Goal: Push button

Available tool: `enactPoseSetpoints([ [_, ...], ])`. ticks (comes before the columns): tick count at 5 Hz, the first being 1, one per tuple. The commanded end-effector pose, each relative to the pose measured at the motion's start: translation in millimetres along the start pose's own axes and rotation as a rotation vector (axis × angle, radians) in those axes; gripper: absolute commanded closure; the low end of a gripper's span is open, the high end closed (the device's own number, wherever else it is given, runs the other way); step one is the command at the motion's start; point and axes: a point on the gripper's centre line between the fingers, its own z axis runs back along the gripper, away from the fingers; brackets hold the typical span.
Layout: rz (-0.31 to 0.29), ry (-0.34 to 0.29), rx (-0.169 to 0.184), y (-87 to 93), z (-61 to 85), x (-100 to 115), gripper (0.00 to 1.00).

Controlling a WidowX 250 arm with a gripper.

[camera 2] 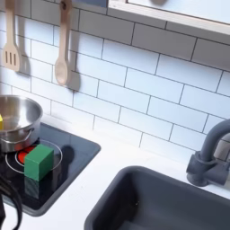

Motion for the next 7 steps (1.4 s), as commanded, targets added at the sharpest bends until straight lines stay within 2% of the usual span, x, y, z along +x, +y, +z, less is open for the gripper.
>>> enactPoseSetpoints([
  [1,0.0,0.0,0.0,0.0,0.0,0,0.0],
  [2,0.007,-0.017,-0.004,7.0,-4.5,12,0.0],
  [4,0.053,-0.041,0.015,26.0,-13.8,39,0.0],
  [5,0.08,-0.116,0.021,36.9,-16.8,60,1.0],
  [7,0.16,-0.223,0.017,67.5,-4.3,109,1.0],
])
